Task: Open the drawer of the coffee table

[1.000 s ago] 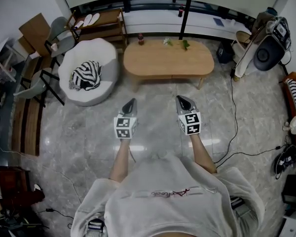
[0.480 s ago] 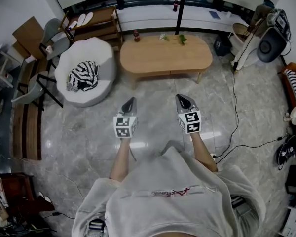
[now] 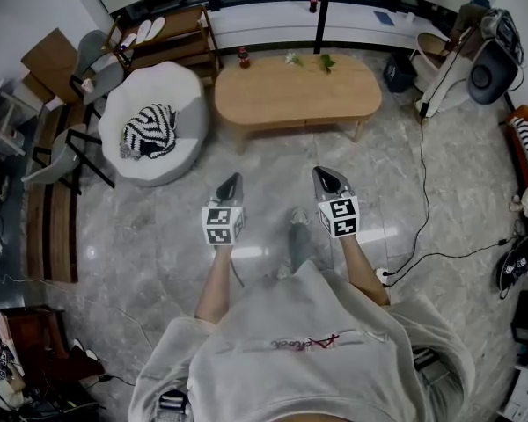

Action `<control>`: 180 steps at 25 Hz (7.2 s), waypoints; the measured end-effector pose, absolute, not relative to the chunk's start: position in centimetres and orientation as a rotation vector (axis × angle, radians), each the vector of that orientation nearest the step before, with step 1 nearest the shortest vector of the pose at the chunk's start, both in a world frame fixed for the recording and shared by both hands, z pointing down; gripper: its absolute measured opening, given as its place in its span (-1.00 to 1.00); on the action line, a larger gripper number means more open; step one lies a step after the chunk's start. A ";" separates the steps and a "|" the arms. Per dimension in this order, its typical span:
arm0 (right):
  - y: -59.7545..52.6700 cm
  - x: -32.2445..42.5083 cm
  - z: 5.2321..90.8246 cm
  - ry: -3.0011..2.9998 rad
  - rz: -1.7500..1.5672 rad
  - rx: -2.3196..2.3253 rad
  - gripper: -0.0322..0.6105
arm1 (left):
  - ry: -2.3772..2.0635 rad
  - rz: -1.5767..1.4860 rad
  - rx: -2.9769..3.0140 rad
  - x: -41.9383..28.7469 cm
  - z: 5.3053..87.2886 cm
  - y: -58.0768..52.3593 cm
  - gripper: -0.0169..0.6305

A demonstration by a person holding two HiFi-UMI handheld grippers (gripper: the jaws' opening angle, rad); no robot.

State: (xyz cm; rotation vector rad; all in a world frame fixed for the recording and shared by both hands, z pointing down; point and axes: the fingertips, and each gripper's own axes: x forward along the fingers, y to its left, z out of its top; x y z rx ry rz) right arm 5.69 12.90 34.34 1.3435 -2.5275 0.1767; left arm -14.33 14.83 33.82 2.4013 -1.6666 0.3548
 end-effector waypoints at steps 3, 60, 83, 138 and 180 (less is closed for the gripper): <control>11.8 5.3 34.3 -2.533 0.176 1.330 -0.89 | -1.674 0.358 2.395 -14.5 33.8 14.0 -0.95; -23.6 9.5 35.5 -2.615 0.239 1.165 -0.89 | -1.763 0.437 2.273 -9.6 33.6 -19.3 -0.95; -32.7 -0.1 40.3 -2.488 0.335 1.134 -0.89 | -1.626 0.420 2.193 -18.6 39.9 -29.1 -0.95; -33.2 -5.6 81.1 -2.546 0.463 1.100 -0.89 | -1.565 0.537 2.134 -25.9 84.7 -29.3 -0.95; -38.0 1.2 104.2 -2.844 1.035 1.177 -0.89 | -1.318 -0.300 2.166 -22.6 103.3 -34.6 -0.95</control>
